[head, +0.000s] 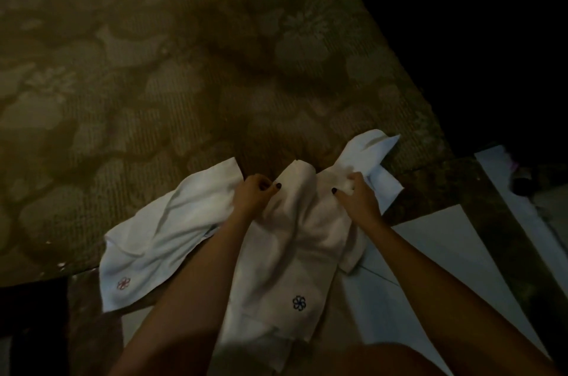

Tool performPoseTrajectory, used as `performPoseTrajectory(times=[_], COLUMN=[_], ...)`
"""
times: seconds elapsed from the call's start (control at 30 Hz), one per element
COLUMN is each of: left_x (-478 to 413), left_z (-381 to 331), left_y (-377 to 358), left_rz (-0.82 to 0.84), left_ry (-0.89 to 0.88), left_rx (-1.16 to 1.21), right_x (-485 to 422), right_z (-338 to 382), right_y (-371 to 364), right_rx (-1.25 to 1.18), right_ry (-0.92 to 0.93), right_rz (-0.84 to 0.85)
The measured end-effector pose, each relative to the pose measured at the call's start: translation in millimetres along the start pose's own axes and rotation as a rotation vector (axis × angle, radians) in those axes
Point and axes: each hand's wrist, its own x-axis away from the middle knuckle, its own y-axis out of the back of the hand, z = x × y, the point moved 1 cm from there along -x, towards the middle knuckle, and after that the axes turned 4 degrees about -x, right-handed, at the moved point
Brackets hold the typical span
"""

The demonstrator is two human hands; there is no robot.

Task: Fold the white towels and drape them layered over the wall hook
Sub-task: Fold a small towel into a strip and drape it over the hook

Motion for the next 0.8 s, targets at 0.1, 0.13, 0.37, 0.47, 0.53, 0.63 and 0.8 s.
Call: performPoseTrajectory(times=[0.1, 0.13, 0.37, 0.47, 0.53, 0.63, 0.8], left_x=[2, 3, 50, 87, 116, 161, 242], left_z=[-2, -3, -34, -71, -98, -148, -242], left_y=[-2, -1, 59, 97, 121, 163, 245], left_rz=[0.031, 0.030, -0.059, -0.066, -0.086, -0.088, -0.050], left_ry=[0.012, 0.025, 0.164, 0.183, 0.192, 0.174, 0.140], left_rx=[-0.171, -0.130, 0.485, 0.560, 0.618, 0.665, 0.794], right_x=[12, 18, 56, 98, 126, 174, 259], right_z=[8, 17, 44, 89, 113, 152, 227], right_y=[-15, -10, 41, 74, 102, 156, 271], right_rx=[0.012, -0.124, -0.121, -0.335, -0.408, -0.487, -0.536], right_ry=[-0.029, -0.084, 0.057, 0.045, -0.004, -0.022, 0.007], right_rz=[-0.239, -0.093, -0.029, -0.104, -0.136, -0.218, -0.258])
